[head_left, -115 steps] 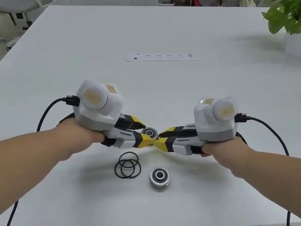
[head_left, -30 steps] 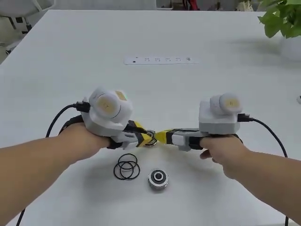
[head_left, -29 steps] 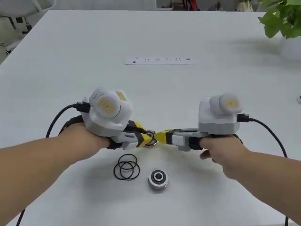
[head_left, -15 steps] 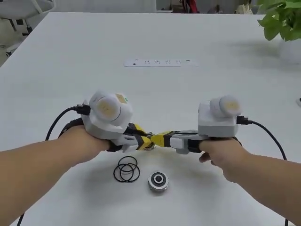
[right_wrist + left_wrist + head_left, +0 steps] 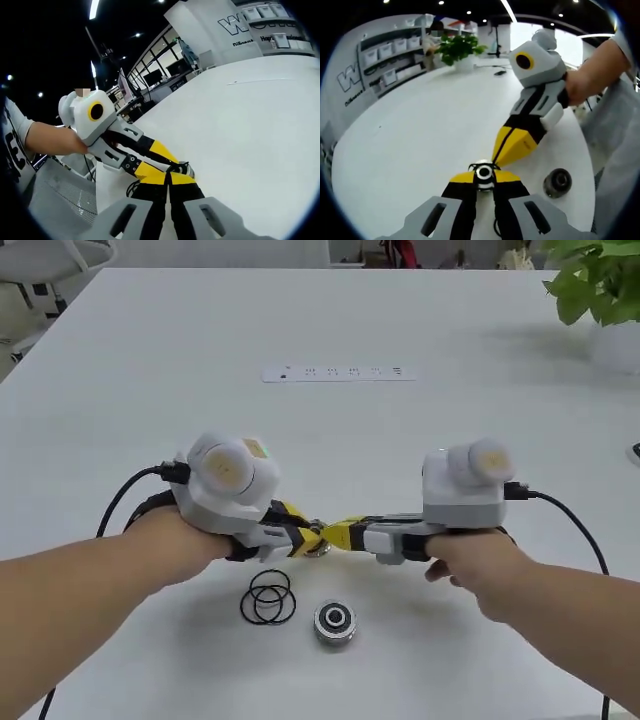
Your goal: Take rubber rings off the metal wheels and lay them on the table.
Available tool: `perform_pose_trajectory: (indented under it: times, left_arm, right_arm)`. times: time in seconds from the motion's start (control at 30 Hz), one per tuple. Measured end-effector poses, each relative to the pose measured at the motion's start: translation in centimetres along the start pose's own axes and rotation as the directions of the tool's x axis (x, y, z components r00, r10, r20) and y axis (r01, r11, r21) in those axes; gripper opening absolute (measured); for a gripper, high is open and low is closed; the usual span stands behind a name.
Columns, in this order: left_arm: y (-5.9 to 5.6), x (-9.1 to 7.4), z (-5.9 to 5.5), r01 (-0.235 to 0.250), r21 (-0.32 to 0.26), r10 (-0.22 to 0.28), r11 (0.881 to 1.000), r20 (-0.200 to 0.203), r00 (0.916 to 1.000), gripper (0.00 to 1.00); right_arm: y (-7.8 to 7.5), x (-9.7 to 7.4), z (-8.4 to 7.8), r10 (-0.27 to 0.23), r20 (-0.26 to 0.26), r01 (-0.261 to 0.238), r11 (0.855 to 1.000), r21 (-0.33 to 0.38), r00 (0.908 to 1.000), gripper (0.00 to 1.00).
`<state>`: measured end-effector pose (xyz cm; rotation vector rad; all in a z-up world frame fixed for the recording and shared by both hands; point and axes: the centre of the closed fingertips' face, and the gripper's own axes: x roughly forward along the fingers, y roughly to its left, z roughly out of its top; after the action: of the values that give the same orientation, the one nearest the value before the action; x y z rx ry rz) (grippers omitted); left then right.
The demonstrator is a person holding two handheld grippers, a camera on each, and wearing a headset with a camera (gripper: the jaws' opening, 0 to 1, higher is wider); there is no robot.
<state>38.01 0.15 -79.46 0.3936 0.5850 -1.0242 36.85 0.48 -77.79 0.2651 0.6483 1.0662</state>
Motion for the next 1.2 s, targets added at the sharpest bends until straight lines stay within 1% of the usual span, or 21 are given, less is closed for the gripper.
perform_pose_trajectory:
  times: [0.1, 0.17, 0.23, 0.27, 0.4, 0.47, 0.53, 0.6, 0.63, 0.7, 0.8, 0.97, 1.03, 1.1, 1.2]
  left_arm:
    - [-0.1, 0.0, 0.1, 0.001, -0.001, -0.001, 1.0, 0.0, 1.0, 0.12]
    - [-0.1, 0.0, 0.1, 0.001, -0.002, -0.001, 1.0, 0.0, 1.0, 0.12]
    - [-0.1, 0.0, 0.1, 0.0, -0.003, 0.0, 1.0, 0.0, 1.0, 0.12]
    - [-0.1, 0.0, 0.1, 0.0, -0.002, 0.0, 1.0, 0.0, 1.0, 0.12]
    - [-0.2, -0.1, 0.2, -0.002, 0.001, 0.002, 1.0, -0.002, 1.0, 0.12]
    - [-0.2, -0.1, 0.2, -0.004, 0.011, 0.004, 1.0, -0.004, 1.0, 0.12]
    - [-0.2, -0.1, 0.2, -0.005, 0.009, 0.005, 1.0, -0.005, 1.0, 0.13]
    - [-0.4, -0.2, 0.3, 0.004, 0.007, -0.004, 1.0, -0.003, 1.0, 0.14]
    - [-0.4, -0.3, 0.2, 0.013, -0.01, -0.013, 1.0, -0.003, 0.9999, 0.14]
    - [-0.1, -0.4, 0.1, 0.017, -0.015, -0.017, 1.0, 0.001, 0.9999, 0.14]
    - [-0.4, -0.8, 0.3, 0.024, -0.002, -0.024, 1.0, 0.01, 0.9997, 0.16]
    - [-0.9, -1.6, 1.2, 0.039, 0.013, -0.039, 0.999, 0.043, 0.9983, 0.22]
    - [-1.2, -1.8, 1.4, 0.048, 0.014, -0.048, 0.999, 0.053, 0.9974, 0.27]
    - [-1.2, -2.0, 1.4, 0.053, 0.026, -0.054, 0.998, 0.059, 0.9968, 0.3]
    - [-1.4, -2.6, 1.6, 0.059, 0.031, -0.061, 0.998, 0.071, 0.9956, 0.32]
  right_arm:
    - [0.4, 0.0, 0.1, 0.021, 0.006, -0.021, 1.0, 0.016, 0.9998, 0.0]
    - [0.3, 0.1, 0.1, 0.019, 0.003, -0.019, 1.0, 0.008, 0.9998, 0.0]
    - [0.1, 0.1, 0.2, 0.001, 0.003, -0.001, 1.0, 0.003, 1.0, 0.0]
    - [-0.5, 0.1, 0.2, -0.03, 0.002, 0.03, 1.0, 0.002, 0.9995, 0.0]
    - [-0.9, 0.0, 0.4, -0.05, 0.004, 0.05, 0.999, 0.002, 0.9987, 0.0]
    - [-1.0, 0.0, 0.5, -0.053, 0.007, 0.053, 0.999, 0.004, 0.9986, 0.0]
    - [-1.2, 0.0, 0.5, -0.052, 0.008, 0.052, 0.999, 0.008, 0.9986, 0.0]
    - [-1.1, 0.0, 0.4, -0.051, 0.005, 0.051, 0.999, 0.005, 0.9987, 0.0]
    - [-1.1, 0.0, 0.4, -0.05, 0.005, 0.05, 0.999, 0.005, 0.9988, 0.0]
    - [-1.1, 0.0, 0.4, -0.051, 0.004, 0.051, 0.999, 0.001, 0.9987, 0.0]
    - [-1.4, -0.1, 0.4, -0.053, 0.004, 0.053, 0.999, 0.001, 0.9986, 0.0]
    - [-1.3, -0.1, 0.7, -0.052, 0.009, 0.052, 0.999, 0.003, 0.9986, 0.0]
    - [-1.3, -0.1, 0.8, -0.051, 0.011, 0.051, 0.999, 0.002, 0.9986, 0.0]
    - [-1.3, -0.2, 0.9, -0.049, 0.012, 0.049, 0.999, 0.003, 0.9987, 0.0]
    - [-1.1, -0.2, 0.9, -0.048, 0.013, 0.048, 0.999, 0.002, 0.9988, 0.0]
